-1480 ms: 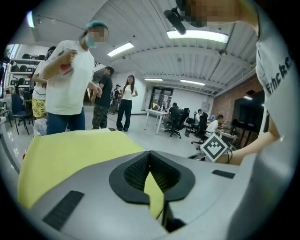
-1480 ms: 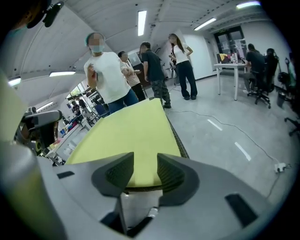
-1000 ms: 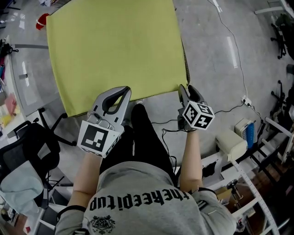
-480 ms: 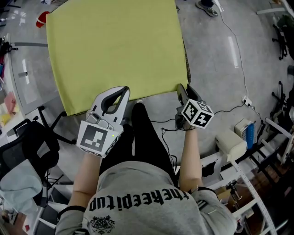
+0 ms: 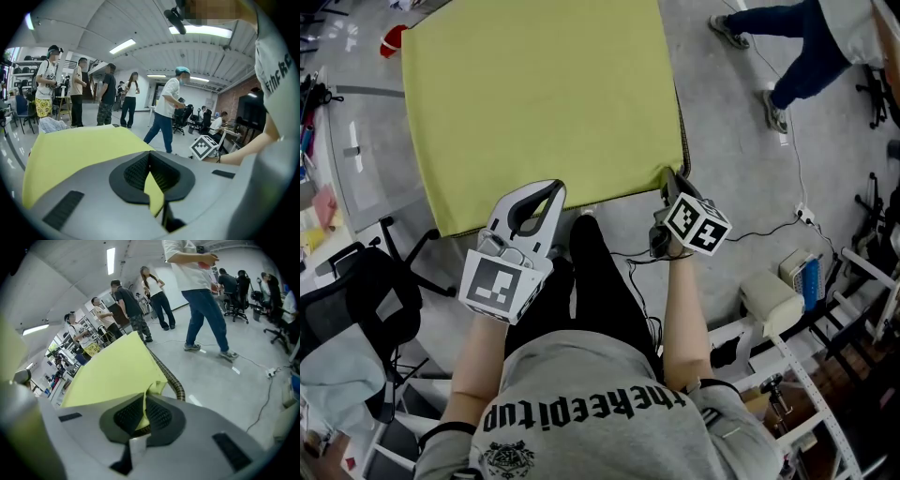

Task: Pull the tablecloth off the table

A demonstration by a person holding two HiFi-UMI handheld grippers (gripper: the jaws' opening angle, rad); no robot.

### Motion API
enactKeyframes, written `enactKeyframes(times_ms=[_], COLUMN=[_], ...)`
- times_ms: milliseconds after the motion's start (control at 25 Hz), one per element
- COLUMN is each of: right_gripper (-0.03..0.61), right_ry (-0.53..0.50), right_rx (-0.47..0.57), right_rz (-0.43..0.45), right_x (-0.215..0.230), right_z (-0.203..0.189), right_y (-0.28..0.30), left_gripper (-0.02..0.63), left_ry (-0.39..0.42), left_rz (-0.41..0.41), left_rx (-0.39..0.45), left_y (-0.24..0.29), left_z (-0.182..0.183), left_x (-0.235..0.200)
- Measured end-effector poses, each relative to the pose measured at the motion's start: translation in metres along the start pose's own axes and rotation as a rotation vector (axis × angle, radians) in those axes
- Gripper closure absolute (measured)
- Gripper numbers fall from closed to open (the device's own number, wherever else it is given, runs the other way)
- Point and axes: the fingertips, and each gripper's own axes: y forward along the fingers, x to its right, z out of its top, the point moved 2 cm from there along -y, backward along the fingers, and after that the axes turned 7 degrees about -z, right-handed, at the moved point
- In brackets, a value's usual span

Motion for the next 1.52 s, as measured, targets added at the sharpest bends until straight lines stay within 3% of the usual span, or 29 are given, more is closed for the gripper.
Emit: enactKeyframes(times_ms=[280,640,1160,1320,1520], right_gripper=[0.563,0.563,0.563,0.563,0.563], right_ry=[-0.128,-0.424,-0.713,-0.792,-0.851], right_rx=[0.128,0.163,0.116,0.070,0.002], right_rz=[0.141,0.403,0.692,0.755,0.762], right_x=[-0.047,-0.174,-0.310,-0.328,-0.328], right_z=[0.034,0.052,-0.009,-0.043,-0.076], right_y=[-0.027,-0.038,-0.058,-0.064,-0.065], left_gripper=[0.600,0.600,0.600,0.600,0.600], left_ry=[0.001,-0.027,-0.078,-0.096,-0.103], left_rz=[0.057,0.182,0.267,0.270,0.269], left_rx=[0.044,0.114,0.139,0.143,0.143], left_y=[-0.013,-0.054,-0.115,-0.126,-0.134], left_z=[0.008,0.012,-0.006,-0.014,-0.019], left_x=[-0.008,-0.041,-0.088,-0.098,-0.104])
